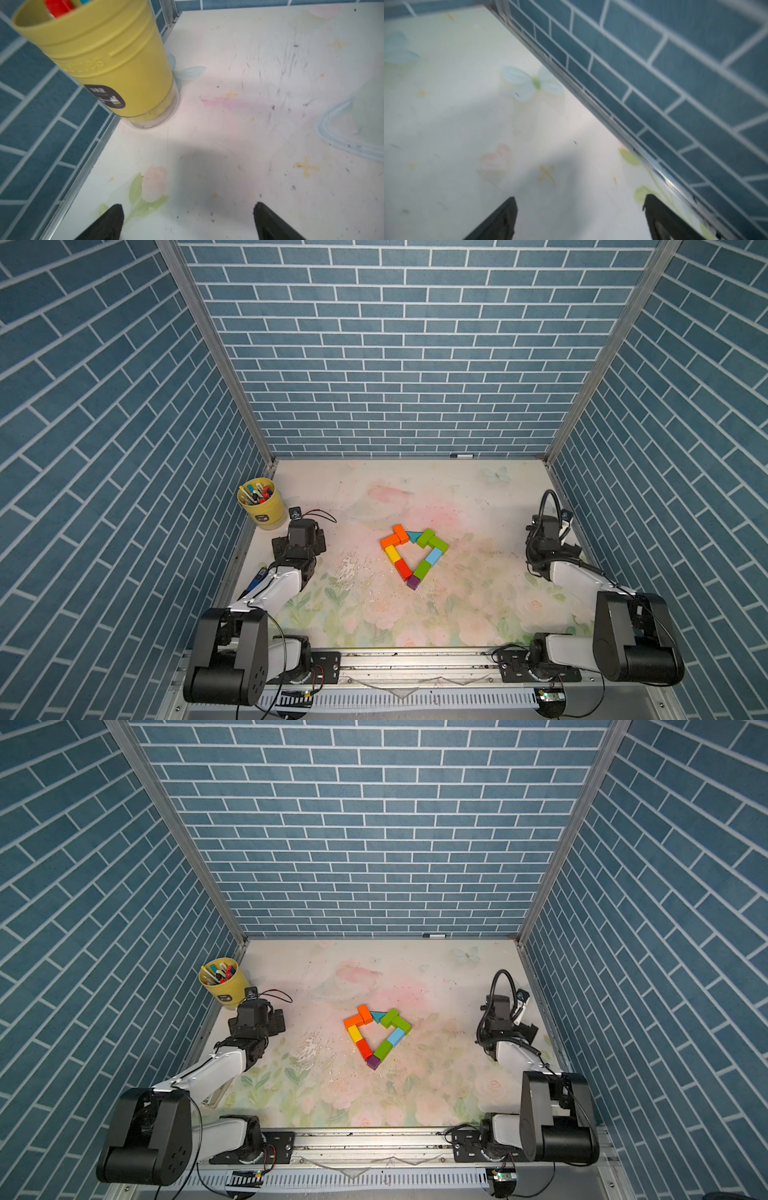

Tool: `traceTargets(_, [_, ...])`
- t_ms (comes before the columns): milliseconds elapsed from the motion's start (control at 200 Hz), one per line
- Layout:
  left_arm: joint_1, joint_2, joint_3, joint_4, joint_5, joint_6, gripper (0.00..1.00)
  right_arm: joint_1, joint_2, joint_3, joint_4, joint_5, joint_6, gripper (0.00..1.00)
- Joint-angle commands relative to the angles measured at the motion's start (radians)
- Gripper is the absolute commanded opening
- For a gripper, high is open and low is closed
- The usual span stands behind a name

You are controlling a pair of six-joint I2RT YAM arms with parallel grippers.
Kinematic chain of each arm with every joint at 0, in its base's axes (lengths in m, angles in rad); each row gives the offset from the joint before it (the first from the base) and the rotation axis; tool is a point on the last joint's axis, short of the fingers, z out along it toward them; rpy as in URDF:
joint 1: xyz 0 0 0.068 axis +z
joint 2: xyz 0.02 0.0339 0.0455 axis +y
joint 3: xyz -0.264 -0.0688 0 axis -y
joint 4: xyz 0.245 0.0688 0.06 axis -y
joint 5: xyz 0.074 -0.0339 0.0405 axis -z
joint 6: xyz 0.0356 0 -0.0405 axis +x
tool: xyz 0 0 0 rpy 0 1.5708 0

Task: Assemble a heart with building blocks
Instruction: Reset both arms

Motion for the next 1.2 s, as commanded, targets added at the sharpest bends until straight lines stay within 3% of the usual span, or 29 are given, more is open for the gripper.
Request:
traceTargets(0, [0.006, 0.034, -0.002, 0.205, 0.102, 0.073, 1.0, -0.007, -0.005, -0.059, 0.393, -0.205, -0.13, 0.99])
traceTargets(115, [0.012, 0.138, 0.074, 0.215, 0.185, 0.128, 1.0, -0.013, 0.125, 0.014, 0.45, -0.38, -0.253, 0.99])
traceTargets(160, [0.015, 0.185, 0.124, 0.2, 0.291, 0.17, 1.0, -0.016, 0.21, -0.006, 0.584, -0.458, -0.284, 0.98])
traceTargets(200, [0.033, 0.225, 0.164, 0.179, 0.423, 0.21, 1.0, -0.029, 0.202, -0.019, 0.57, -0.506, -0.281, 0.99])
traceTargets(300, [0.068, 0.368, 0.333, 0.043, 0.604, 0.266, 1.0, -0.033, 0.225, -0.049, 0.654, -0.489, -0.278, 0.99])
traceTargets(320, [0.073, 0.404, 0.387, -0.022, 0.659, 0.288, 1.0, -0.034, 0.221, -0.046, 0.639, -0.489, -0.278, 0.99])
traceTargets(385, [0.11, 0.523, 0.551, -0.261, 1.036, 0.44, 1.0, -0.032, 0.223, -0.046, 0.642, -0.489, -0.278, 0.99])
traceTargets(425, [0.137, 0.565, 0.599, -0.336, 1.127, 0.46, 1.0, -0.034, 0.224, -0.047, 0.646, -0.489, -0.278, 0.99])
traceTargets(485, [0.164, 0.553, 0.559, -0.253, 1.072, 0.363, 1.0, -0.034, 0.222, -0.046, 0.643, -0.488, -0.278, 0.99])
traceTargets(605, [0.167, 0.392, 0.333, 0.047, 0.815, 0.228, 1.0, -0.033, 0.223, -0.047, 0.644, -0.49, -0.278, 0.99])
traceTargets(705, [0.155, 0.259, 0.105, 0.326, 0.729, 0.216, 1.0, -0.033, 0.223, -0.048, 0.646, -0.488, -0.278, 0.99])
traceTargets(770, [0.076, 0.218, -0.046, 0.534, 0.5, 0.225, 1.0, -0.033, 0.223, -0.048, 0.646, -0.489, -0.278, 0.99])
traceTargets(805, [0.066, 0.262, -0.11, 0.736, 0.498, 0.226, 1.0, -0.034, 0.223, -0.048, 0.646, -0.489, -0.277, 0.99])
traceTargets(855, [0.074, 0.235, -0.047, 0.559, 0.465, 0.212, 1.0, -0.033, 0.223, -0.047, 0.646, -0.49, -0.277, 0.99])
traceTargets(895, [0.077, 0.256, -0.063, 0.626, 0.435, 0.186, 1.0, -0.033, 0.223, -0.047, 0.646, -0.489, -0.278, 0.99])
traceTargets(1195, [0.054, 0.25, -0.043, 0.578, 0.333, 0.179, 1.0, -0.032, 0.22, -0.05, 0.647, -0.489, -0.278, 0.99])
